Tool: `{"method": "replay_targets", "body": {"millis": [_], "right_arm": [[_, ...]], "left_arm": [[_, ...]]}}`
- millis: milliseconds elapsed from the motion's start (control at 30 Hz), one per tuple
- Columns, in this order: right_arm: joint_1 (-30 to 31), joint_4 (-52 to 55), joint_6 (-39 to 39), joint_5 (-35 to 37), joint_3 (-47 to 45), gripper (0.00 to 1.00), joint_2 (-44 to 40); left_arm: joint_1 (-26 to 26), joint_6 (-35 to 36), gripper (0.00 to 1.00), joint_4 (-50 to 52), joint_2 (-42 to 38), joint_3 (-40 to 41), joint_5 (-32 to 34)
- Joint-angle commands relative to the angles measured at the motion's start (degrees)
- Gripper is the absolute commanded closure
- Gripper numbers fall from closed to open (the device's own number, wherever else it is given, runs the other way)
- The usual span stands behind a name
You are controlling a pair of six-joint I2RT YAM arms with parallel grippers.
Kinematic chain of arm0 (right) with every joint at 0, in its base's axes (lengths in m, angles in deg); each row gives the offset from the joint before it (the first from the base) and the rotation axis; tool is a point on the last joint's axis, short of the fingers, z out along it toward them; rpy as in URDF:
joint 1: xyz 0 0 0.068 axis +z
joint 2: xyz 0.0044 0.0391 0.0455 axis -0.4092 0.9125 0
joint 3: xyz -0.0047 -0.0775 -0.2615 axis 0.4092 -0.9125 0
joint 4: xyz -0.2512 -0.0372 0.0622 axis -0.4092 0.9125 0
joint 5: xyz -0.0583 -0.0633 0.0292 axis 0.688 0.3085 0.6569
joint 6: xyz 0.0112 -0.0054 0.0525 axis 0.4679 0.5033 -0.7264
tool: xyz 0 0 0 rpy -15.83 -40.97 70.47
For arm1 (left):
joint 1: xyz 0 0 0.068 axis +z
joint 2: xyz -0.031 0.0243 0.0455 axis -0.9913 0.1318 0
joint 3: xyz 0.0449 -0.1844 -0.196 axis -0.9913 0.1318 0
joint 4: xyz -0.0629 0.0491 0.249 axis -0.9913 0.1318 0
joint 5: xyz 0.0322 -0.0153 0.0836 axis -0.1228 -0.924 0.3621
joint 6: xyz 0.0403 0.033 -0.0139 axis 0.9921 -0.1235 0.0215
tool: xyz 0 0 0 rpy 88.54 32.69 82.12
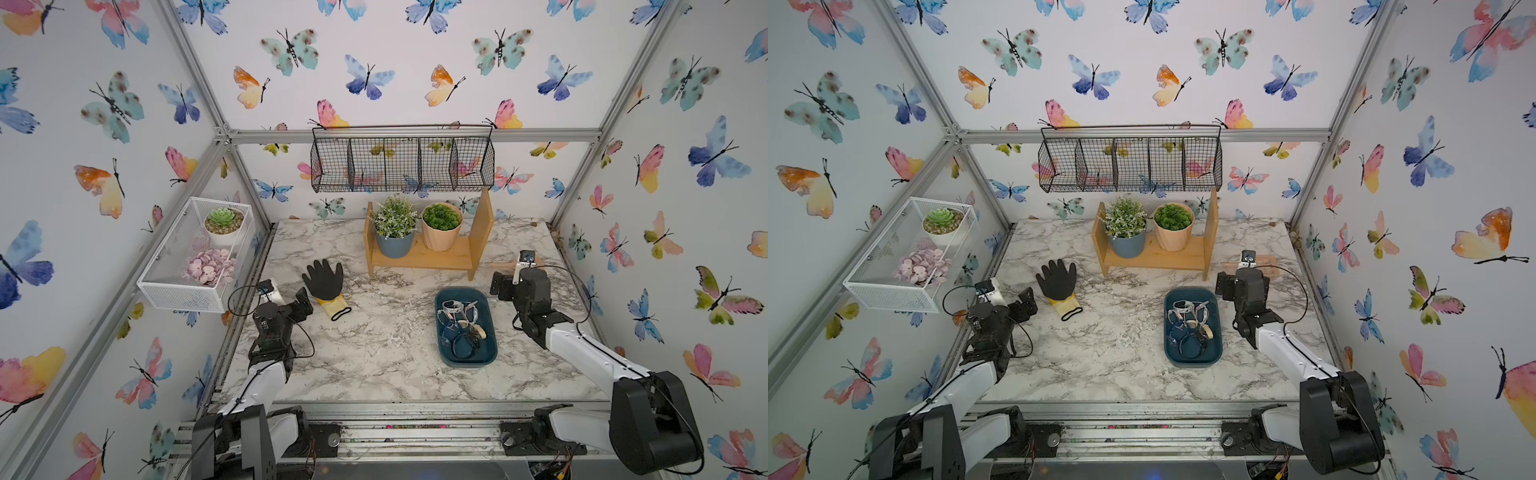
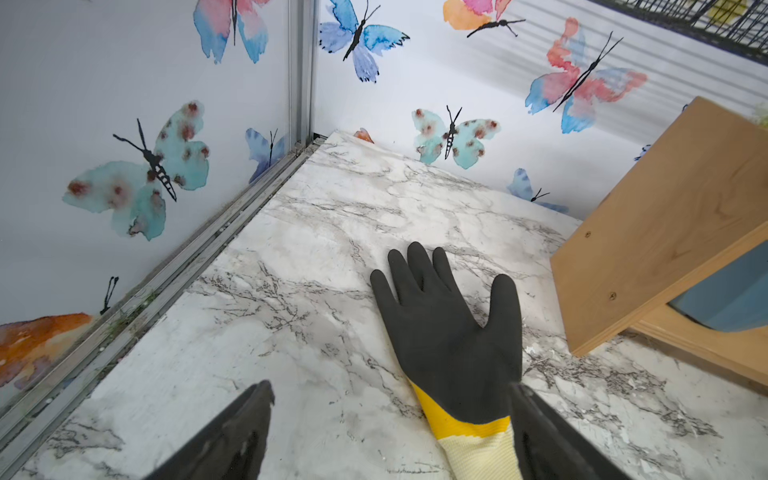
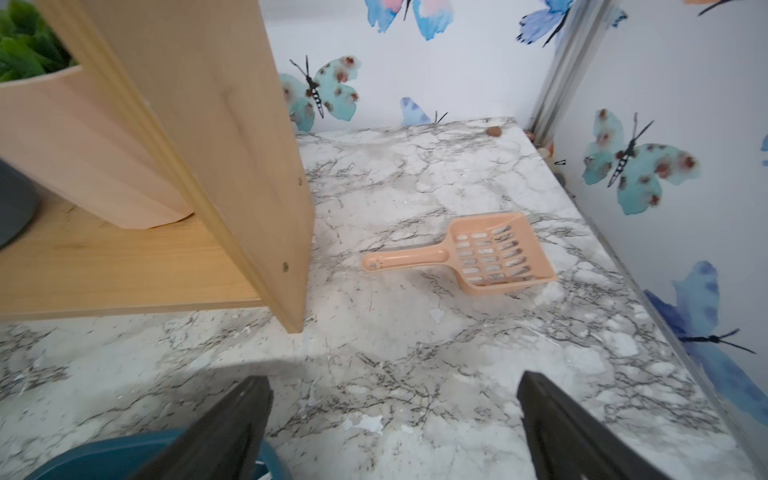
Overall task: Put the watch into the storage box
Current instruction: Reset both arms
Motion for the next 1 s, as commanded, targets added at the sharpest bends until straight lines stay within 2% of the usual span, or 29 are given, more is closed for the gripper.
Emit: {"method": "replay_targets", "body": {"millis": [0, 133, 200, 300, 433, 733, 800, 833, 900, 967], "right_arm": [[-1.1, -6.2, 2.2, 7.4, -2.7, 0.01, -0.1], [-4.6, -13.6, 3.7, 6.8, -8.5, 0.01, -1.6], [-5.5, -22.1, 6.3, 4.3, -13.3, 0.01, -1.8], [-5.7, -33.9, 7.7, 1.4, -19.3, 0.01, -0.8], [-5.8, -38.0, 6.8, -1.1, -19.8, 0.01, 4.5], [-5.8, -63.3, 8.5, -4.4, -25.0, 0.01, 20.0], [-5.8, -53.9, 7.3, -4.3, -23.0, 0.01, 17.0], [-5.8, -53.5, 7.0, -4.5, -22.8, 0.01, 17.2], [-5.8, -60.1, 7.8, -4.7, -24.0, 0.01, 19.3], [-5.8, -56.8, 7.7, -4.3, -23.4, 0.01, 18.2]], "left_arm": [[0.2, 1.8, 0.08, -10.6, 2.5, 1.2, -2.4], [0.2, 2.4, 0.08, -14.4, 4.8, 2.5, -4.2], [0.2, 2.3, 0.08, -14.9, 6.2, 2.4, -4.3], [0.1, 3.0, 0.02, -17.1, 7.0, 3.6, -4.7], [0.1, 3.0, 0.01, -22.3, 7.5, 6.6, -4.9], [-2.5, 5.4, 0.01, -26.0, 9.0, 8.3, -3.6], [-2.8, 5.7, 0.01, -27.2, 9.5, 8.7, -3.5], [-3.0, 5.9, 0.01, -27.7, 9.8, 8.9, -3.5], [-3.8, 6.8, 0.01, -29.0, 11.0, 8.9, -3.5], [-5.4, 8.6, 0.01, -30.3, 12.3, 9.2, -2.9]]}}
